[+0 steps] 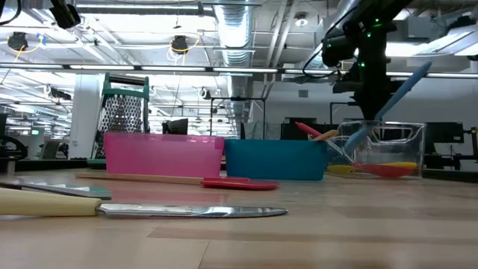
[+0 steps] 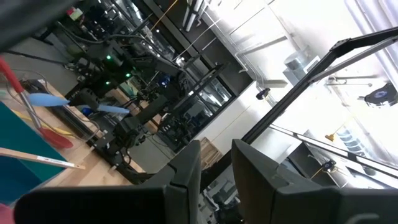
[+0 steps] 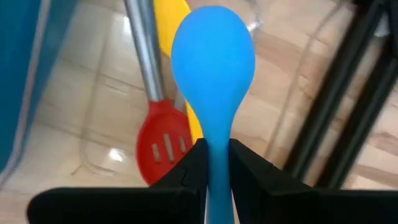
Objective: Pick & Place Kitchen Items
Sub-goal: Put the blue serving spoon into the transparent bin
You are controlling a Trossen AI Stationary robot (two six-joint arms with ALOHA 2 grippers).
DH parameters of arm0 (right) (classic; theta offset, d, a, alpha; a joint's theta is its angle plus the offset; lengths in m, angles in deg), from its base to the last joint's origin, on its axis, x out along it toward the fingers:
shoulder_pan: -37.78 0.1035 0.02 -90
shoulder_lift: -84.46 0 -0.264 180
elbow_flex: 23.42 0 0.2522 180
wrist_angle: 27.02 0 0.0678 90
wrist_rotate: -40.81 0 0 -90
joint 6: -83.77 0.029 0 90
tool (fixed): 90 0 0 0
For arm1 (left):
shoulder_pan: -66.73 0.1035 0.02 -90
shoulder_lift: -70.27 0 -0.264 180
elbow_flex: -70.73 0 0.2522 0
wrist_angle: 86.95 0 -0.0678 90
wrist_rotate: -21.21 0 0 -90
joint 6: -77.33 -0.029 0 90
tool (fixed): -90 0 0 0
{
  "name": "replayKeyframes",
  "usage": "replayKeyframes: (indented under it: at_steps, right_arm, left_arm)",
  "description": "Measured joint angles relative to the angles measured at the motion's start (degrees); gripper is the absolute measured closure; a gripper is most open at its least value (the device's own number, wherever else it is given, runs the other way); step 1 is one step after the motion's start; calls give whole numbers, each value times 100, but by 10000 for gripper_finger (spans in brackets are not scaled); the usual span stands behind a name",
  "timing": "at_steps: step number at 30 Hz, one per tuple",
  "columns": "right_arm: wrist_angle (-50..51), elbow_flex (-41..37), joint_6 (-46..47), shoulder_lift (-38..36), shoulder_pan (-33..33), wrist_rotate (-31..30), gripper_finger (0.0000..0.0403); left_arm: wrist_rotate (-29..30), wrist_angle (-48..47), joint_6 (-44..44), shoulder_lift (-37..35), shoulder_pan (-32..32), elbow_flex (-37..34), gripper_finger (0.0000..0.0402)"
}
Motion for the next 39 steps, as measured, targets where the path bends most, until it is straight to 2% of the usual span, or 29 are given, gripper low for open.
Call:
replayKeyframes:
  at_steps: [6, 20, 34, 39]
  right_arm:
    - [-881, -337, -106, 2, -63, 288, 355]
    - [-1574, -1055, -73, 2, -208, 306, 355]
    - [-1955, -1073, -180, 113, -394, 269, 355]
    - [-2000, -1066, -257, 309, -299, 11, 347]
  left_arm:
    - [28, 12, 0, 0, -1, 0, 325]
    - [238, 59, 0, 0, -2, 0, 325]
    - [271, 92, 2, 0, -2, -2, 325]
    - [271, 94, 4, 0, 0, -2, 325]
